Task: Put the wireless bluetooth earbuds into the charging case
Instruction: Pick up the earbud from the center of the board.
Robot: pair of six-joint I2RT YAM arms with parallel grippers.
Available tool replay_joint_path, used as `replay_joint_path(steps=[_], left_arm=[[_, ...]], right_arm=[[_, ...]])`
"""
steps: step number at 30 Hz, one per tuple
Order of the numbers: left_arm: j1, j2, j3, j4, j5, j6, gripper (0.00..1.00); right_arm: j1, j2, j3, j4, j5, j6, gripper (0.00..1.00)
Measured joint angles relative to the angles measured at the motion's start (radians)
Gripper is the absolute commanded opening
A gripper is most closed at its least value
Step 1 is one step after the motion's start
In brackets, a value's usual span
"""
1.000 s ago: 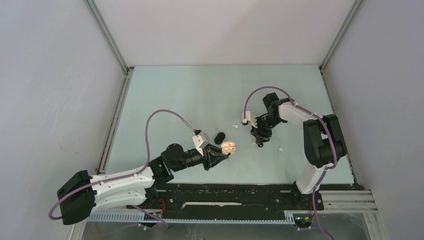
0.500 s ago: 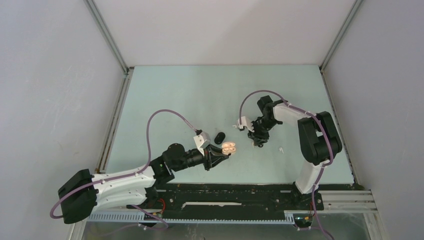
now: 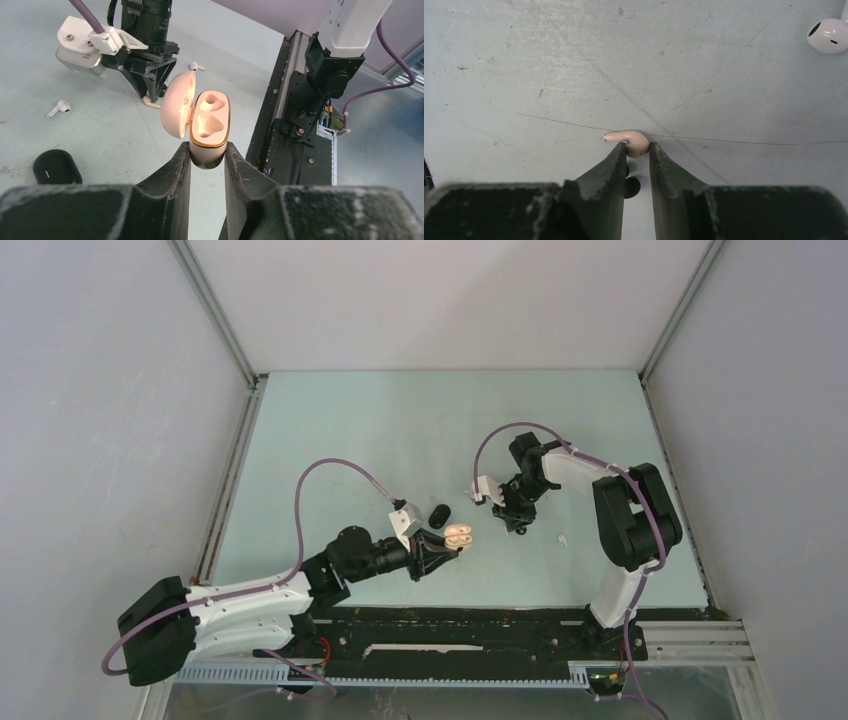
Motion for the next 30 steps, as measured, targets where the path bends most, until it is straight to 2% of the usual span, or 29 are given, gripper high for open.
replay_joint_path(steps=[8,11,13,15,23,30], left_arm=[[0.000,0.000,0.000,0.000,0.000,0.000,0.00],[0.000,0.000,0.000,0.000,0.000,0.000,0.00],[0.000,0.000,0.000,0.000,-0.001,0.000,0.00],[0.000,0.000,0.000,0.000,-0.005,-0.001,0.00],[0.000,0.022,0.000,0.004,-0.122,-0.012,0.00],[-0.001,0.142,0.013,0.034,-0.254,-0.078,0.00]], right_arm=[[0.010,0.003,0.005,-0.001,0.008,0.019,0.13],[0.010,0.003,0.005,0.002,0.007,0.039,0.07],[0.009,-0.003,0.003,0.003,0.004,0.058,0.00],[0.006,-0.028,-0.001,0.001,0.000,0.083,0.00],[0.015,-0.321,-0.004,-0.009,-0.047,0.216,0.00],[0.100,-0.504,-0.006,0.075,-0.019,0.435,0.00]])
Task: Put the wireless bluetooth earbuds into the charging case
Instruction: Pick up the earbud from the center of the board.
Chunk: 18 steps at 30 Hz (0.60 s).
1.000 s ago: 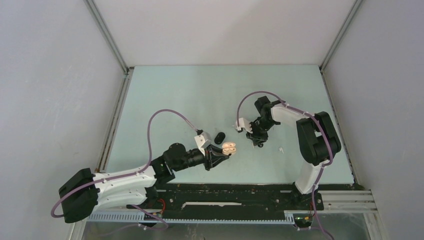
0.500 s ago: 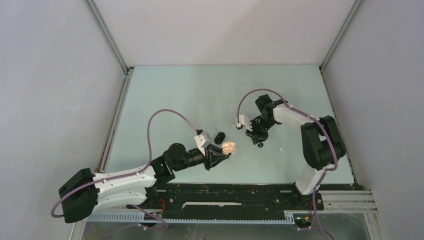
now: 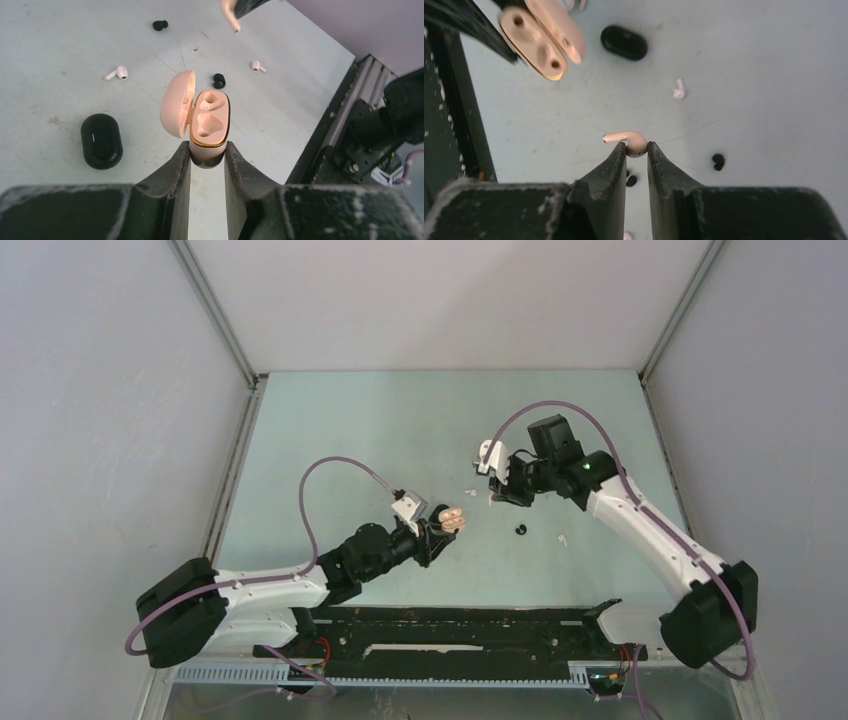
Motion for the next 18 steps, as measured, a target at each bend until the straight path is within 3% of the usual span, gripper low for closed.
replay_joint_path(steps=[8,18], left_arm=[[-0.006,0.063,0.030,0.065,-0.119,-0.086,0.00],[-0.008,0.091,0.032,0.164,-0.120,-0.097,0.00]], right_arm=[[0.090,-0.137,-0.010,0.233,0.129,0.194,0.00],[0.267,-0.115,-0.010,0.276,0.249,0.211,0.00]])
